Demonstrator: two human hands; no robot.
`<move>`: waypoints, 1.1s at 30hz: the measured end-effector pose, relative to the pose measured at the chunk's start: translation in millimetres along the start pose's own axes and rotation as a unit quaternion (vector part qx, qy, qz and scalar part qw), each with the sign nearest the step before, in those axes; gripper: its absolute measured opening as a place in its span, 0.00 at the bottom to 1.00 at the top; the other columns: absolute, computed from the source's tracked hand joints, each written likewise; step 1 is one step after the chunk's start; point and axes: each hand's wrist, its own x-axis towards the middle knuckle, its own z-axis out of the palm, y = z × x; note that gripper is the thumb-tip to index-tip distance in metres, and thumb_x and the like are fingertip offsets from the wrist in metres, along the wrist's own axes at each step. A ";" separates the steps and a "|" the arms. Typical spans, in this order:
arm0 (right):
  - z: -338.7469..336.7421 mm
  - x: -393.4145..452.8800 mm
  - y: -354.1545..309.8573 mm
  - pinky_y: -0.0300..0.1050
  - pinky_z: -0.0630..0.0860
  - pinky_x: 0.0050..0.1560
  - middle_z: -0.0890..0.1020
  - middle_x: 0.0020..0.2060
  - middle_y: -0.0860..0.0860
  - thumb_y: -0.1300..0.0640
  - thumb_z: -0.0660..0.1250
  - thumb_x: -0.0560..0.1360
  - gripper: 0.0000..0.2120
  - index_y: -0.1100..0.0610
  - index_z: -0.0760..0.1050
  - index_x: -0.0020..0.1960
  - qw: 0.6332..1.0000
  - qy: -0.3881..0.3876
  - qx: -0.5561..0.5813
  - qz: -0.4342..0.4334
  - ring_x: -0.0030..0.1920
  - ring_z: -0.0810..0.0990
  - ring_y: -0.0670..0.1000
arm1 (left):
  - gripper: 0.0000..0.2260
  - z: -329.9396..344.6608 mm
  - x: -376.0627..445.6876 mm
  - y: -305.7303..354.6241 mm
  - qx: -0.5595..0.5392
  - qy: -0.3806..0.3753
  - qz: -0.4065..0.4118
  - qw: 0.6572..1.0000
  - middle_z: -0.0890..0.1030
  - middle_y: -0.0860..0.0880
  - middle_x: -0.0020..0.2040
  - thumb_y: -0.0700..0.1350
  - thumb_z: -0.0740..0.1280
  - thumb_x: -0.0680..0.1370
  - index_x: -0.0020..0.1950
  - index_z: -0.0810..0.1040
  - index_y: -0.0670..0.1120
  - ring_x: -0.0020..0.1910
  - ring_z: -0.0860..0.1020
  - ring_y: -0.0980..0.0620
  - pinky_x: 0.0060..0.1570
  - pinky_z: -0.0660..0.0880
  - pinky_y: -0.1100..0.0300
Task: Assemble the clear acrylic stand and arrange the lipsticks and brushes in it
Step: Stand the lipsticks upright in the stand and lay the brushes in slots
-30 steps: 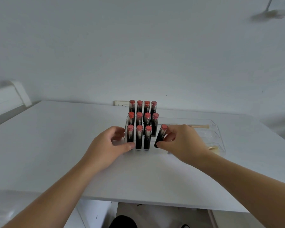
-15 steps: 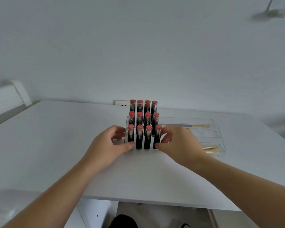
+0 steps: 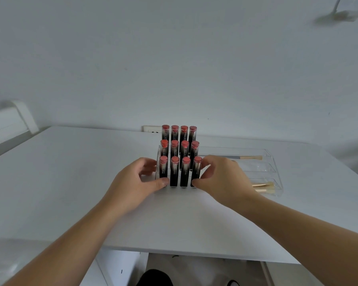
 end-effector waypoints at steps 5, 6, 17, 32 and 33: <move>-0.1 0.5 0.6 0.39 0.72 0.32 0.84 0.35 0.41 0.49 0.75 0.68 0.10 0.42 0.77 0.45 1.000 -0.001 0.003 -0.002 0.33 0.80 0.40 | 0.24 0.4 0.2 0.5 0.002 0.002 0.003 1.000 0.81 0.63 0.54 0.60 0.78 0.68 0.61 0.79 0.56 0.56 0.78 0.65 0.50 0.71 0.66; 0.0 0.7 0.8 0.39 0.72 0.32 0.84 0.35 0.41 0.49 0.76 0.68 0.10 0.43 0.77 0.45 1.000 -0.001 0.003 -0.001 0.33 0.80 0.40 | 0.25 0.6 0.0 0.6 0.002 0.002 0.003 1.000 0.81 0.63 0.54 0.60 0.78 0.68 0.62 0.79 0.56 0.56 0.78 0.65 0.51 0.72 0.65; 0.2 0.5 0.7 0.40 0.72 0.33 0.85 0.35 0.42 0.47 0.75 0.67 0.11 0.44 0.78 0.47 1.000 0.000 -0.002 -0.001 0.34 0.80 0.40 | 0.24 -0.2 0.3 -1.0 0.002 0.000 0.005 1.000 0.82 0.61 0.56 0.60 0.78 0.68 0.62 0.79 0.56 0.57 0.79 0.62 0.52 0.72 0.65; 2.0 -1.6 -1.2 0.44 0.79 0.41 0.84 0.34 0.42 0.48 0.73 0.69 0.08 0.44 0.79 0.47 1.000 0.011 0.001 -0.008 0.37 0.81 0.42 | 0.26 0.1 0.6 -2.1 0.003 -0.001 0.012 1.000 0.83 0.61 0.55 0.63 0.77 0.66 0.62 0.79 0.56 0.57 0.80 0.62 0.52 0.73 0.63; 2.2 -1.5 -1.0 0.43 0.79 0.41 0.84 0.34 0.41 0.48 0.74 0.68 0.08 0.44 0.79 0.47 1.000 0.011 0.002 -0.008 0.37 0.81 0.42 | 0.27 0.1 0.5 -1.9 0.003 -0.001 0.011 1.000 0.83 0.61 0.55 0.64 0.76 0.66 0.62 0.79 0.56 0.57 0.80 0.62 0.52 0.73 0.64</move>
